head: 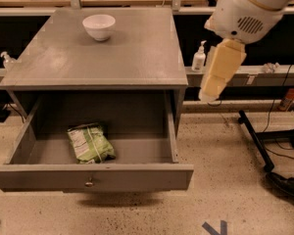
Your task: Pick green jalapeno chip bag from top drawer and place on counter
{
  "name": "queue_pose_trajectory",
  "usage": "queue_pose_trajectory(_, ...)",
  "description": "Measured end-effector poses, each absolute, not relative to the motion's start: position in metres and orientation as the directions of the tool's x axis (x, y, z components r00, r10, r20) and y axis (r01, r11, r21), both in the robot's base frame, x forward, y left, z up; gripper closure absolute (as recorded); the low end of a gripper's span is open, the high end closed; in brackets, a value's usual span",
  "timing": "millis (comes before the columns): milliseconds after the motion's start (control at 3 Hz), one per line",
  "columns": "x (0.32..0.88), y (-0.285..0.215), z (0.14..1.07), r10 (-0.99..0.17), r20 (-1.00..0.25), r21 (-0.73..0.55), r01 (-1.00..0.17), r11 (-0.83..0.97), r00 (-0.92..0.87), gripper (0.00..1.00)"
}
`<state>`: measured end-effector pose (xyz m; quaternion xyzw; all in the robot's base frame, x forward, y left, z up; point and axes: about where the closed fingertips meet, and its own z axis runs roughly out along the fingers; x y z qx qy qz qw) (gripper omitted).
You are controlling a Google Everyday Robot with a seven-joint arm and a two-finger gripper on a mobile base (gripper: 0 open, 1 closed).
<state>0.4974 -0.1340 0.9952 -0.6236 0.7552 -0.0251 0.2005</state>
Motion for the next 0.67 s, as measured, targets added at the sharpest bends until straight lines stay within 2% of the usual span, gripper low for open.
queue_pose_trajectory(333, 0.5, -0.129, 0.997, -0.951, -0.276, -0.29, -0.932, 0.219, -0.138, 0.0)
queue_pose_trajectory(667, 0.51, -0.117, 0.984, -0.92, -0.367, -0.264, -0.934, 0.241, -0.133, 0.0)
